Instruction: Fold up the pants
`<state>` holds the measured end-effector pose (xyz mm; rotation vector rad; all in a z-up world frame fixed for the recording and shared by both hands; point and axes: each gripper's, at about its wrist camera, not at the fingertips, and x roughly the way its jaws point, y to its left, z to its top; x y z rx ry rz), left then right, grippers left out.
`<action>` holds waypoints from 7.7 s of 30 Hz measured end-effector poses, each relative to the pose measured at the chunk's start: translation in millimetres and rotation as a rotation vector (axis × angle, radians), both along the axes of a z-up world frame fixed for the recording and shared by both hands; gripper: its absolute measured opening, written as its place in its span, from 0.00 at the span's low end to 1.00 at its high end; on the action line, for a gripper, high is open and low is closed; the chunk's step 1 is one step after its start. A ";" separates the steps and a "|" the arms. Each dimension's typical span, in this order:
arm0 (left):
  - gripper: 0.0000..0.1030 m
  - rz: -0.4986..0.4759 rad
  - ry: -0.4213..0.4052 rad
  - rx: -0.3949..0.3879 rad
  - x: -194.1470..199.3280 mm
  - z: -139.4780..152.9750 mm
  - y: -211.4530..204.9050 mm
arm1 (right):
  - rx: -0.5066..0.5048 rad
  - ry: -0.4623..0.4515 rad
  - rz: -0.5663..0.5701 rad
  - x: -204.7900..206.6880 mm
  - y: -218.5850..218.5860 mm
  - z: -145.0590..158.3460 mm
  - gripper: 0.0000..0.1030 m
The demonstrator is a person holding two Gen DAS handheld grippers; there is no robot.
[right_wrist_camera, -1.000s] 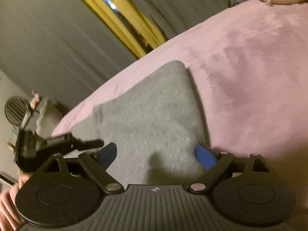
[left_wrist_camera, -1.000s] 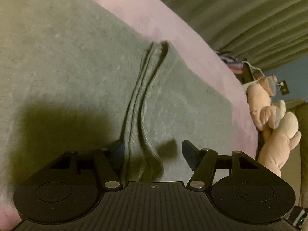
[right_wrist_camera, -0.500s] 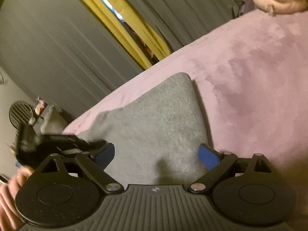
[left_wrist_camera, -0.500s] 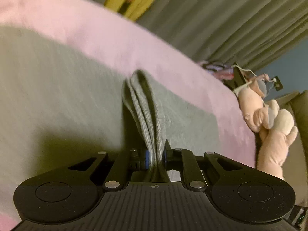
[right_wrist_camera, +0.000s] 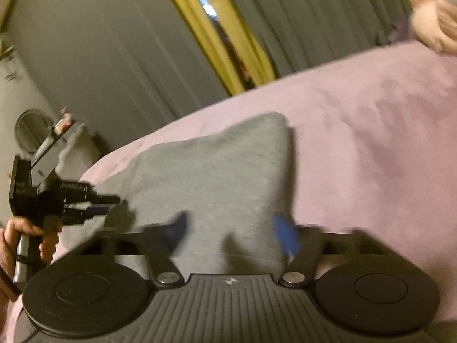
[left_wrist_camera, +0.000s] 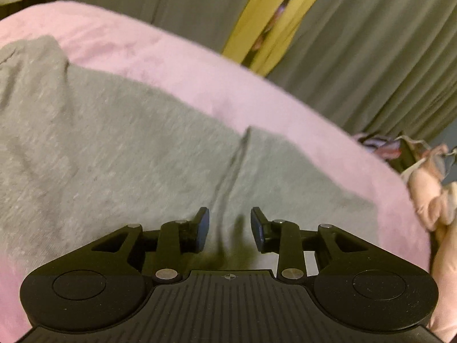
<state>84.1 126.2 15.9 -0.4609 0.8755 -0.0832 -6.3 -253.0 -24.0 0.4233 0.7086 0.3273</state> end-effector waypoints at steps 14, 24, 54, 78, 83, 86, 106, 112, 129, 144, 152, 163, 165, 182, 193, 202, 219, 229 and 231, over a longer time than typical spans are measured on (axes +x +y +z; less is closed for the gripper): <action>0.47 -0.206 -0.083 0.127 63.2 8.5 -68.7 | -0.036 0.102 0.031 19.1 11.7 -25.9 0.23; 0.15 -0.054 -0.073 0.302 92.4 -15.2 -78.5 | -0.027 0.095 0.048 23.2 10.2 -33.9 0.23; 0.80 0.022 0.026 0.299 -18.7 -5.3 -11.5 | -0.059 0.070 0.079 26.4 10.9 -35.5 0.24; 0.84 0.456 -0.097 0.003 -76.5 7.1 124.1 | 0.002 0.082 0.082 33.3 3.0 -40.2 0.32; 0.84 0.604 -0.062 -0.152 -94.1 -14.4 206.5 | 0.040 0.079 0.107 34.0 4.3 -39.4 0.50; 0.84 0.554 -0.040 -0.292 -86.8 -37.4 230.6 | 0.042 0.076 0.115 33.8 7.1 -38.6 0.55; 0.58 0.690 -0.130 -0.508 -31.5 -77.3 266.1 | 0.060 0.083 0.100 34.4 8.9 -40.0 0.65; 0.18 0.662 -0.144 -0.366 -21.5 -44.5 251.1 | 0.076 0.124 0.109 33.2 5.2 -31.6 0.67; 0.77 -0.324 -0.301 0.155 -34.2 58.0 -82.2 | 0.269 0.035 -0.034 5.7 -29.0 6.6 0.67; 0.87 0.287 -0.129 0.096 -87.5 16.4 13.9 | 0.424 0.215 0.040 46.5 -1.2 -14.0 0.68; 0.86 0.433 -0.020 -0.114 -79.7 -11.4 44.7 | 0.507 0.357 -0.065 77.3 -1.4 -54.7 0.77; 0.85 0.477 -0.037 -0.169 -93.1 -16.4 52.7 | 0.549 0.380 0.006 89.6 7.3 -51.4 0.49; 0.85 0.469 -0.033 -0.168 -91.5 -17.1 52.2 | 0.557 0.389 0.014 95.4 12.1 -53.8 0.60; 0.85 0.509 -0.018 -0.243 -95.2 -22.9 62.9 | 0.514 0.389 0.019 106.9 75.4 -36.1 0.54; 0.94 0.558 -0.029 -0.184 -106.6 -8.8 104.5 | 0.268 0.082 0.054 96.5 75.4 50.0 0.37; 0.95 0.616 0.130 -0.035 -113.8 -23.2 137.6 | 0.080 0.260 -0.047 110.1 63.3 -16.4 0.38; 0.96 0.974 0.194 -0.070 -179.1 -39.2 184.1 | 0.019 0.194 -0.016 93.6 64.5 -14.1 0.41; 0.95 1.023 0.223 -0.065 -191.6 -40.9 188.3 | -0.017 0.162 -0.022 85.5 65.4 -12.8 0.39; 0.95 1.024 0.221 -0.063 -194.9 -39.6 188.8 | -0.014 0.175 -0.031 85.7 63.7 -18.2 0.39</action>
